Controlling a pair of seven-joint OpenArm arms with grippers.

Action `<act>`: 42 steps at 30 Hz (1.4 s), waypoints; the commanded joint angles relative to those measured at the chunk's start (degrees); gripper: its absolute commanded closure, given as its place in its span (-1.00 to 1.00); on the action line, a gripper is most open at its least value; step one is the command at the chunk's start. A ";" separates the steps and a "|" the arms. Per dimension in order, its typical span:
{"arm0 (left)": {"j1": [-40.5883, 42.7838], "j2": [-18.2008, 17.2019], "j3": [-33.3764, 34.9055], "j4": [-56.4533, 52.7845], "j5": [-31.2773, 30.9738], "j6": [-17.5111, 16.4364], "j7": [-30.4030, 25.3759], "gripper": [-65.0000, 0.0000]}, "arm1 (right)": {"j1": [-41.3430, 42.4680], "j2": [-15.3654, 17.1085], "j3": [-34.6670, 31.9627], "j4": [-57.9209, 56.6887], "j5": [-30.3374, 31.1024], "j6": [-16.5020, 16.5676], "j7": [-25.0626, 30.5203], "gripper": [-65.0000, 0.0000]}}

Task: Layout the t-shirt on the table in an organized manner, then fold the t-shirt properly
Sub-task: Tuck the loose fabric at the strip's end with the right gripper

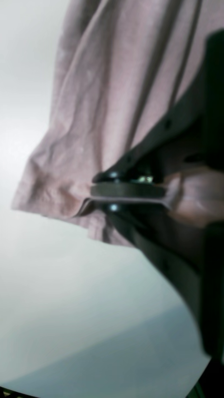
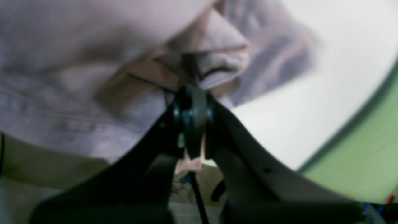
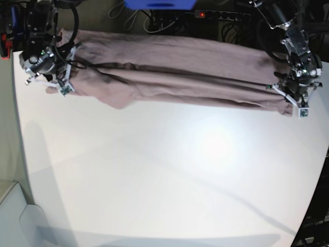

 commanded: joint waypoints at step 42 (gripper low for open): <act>-2.78 -0.16 0.05 0.79 0.69 0.26 0.76 0.99 | 10.74 -1.75 -2.77 -10.22 -0.51 -0.25 2.01 1.00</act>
